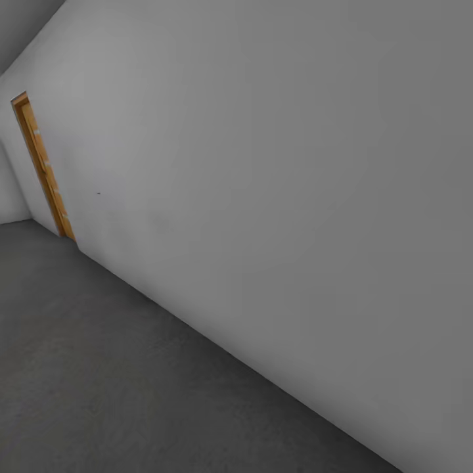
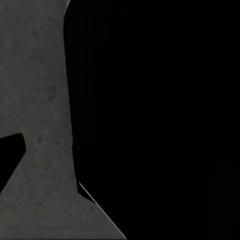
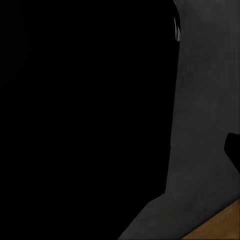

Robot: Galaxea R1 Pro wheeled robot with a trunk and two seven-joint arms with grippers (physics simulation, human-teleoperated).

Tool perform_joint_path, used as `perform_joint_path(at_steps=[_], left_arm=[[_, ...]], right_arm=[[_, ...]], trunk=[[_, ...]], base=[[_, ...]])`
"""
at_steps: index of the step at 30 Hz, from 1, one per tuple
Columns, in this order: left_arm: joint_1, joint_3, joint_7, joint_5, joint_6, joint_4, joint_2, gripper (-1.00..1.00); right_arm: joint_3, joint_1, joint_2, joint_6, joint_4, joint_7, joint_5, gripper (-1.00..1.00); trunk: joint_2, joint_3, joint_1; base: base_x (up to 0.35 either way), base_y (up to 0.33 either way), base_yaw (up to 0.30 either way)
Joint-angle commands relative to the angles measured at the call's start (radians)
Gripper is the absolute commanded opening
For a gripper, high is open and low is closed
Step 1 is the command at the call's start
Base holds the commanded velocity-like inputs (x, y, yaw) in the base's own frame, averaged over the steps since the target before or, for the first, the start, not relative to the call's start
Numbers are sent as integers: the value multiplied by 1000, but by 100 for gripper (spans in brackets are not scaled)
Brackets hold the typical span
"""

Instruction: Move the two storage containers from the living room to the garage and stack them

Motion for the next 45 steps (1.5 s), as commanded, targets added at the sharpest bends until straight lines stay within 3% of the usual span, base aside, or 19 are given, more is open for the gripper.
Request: perform_joint_path(at_steps=[1, 12, 17, 22, 27, 35, 36, 37, 41, 45], left_arm=[[0, 0, 0, 0, 0, 0, 0, 100], [56, 2, -2, 3, -6, 3, -62, 100], [57, 3, -2, 3, -6, 3, -89, 100], [57, 0, -3, 4, -7, -2, -92, 100], [57, -1, -5, 5, -6, -31, -118, 100], [57, -2, -3, 3, 4, -76, -121, 100], [57, -2, -3, 3, 7, -229, -120, 100], [57, -3, -4, 2, 9, -264, -118, 100], [57, -2, -4, -1, 46, -396, -111, 100], [57, 0, -1, 0, 149, -507, -107, 100]], right_arm=[[0, 0, 0, 0, 0, 0, 0, 100], [2, -39, 59, -6, -10, 4, 2, 100], [3, -40, 59, -6, -10, 5, 0, 100], [7, -40, 59, -22, -8, 4, 0, 100], [10, -40, 36, -50, -10, 3, 6, 100], [15, -46, 33, -94, -49, 16, 51, 100], [15, -48, 33, -190, -171, 16, 227, 100], [15, -51, 34, -186, -207, 16, 261, 100], [15, -54, 35, -133, -348, 16, 322, 100], [15, -67, 35, -59, -450, 18, 335, 100]], trunk=[[0, 0, 0], [0, 0, 0], [0, 0, 0], [0, 0, 0], [0, 0, 0], [0, 0, 0], [0, 0, 0], [0, 0, 0], [0, 0, 0], [0, 0, 0]], base=[[0, 0, 0], [0, 0, 0], [0, 0, 0], [0, 0, 0], [0, 0, 0], [0, 0, 0], [0, 0, 0], [0, 0, 0], [0, 0, 0], [3, 0, 0]])
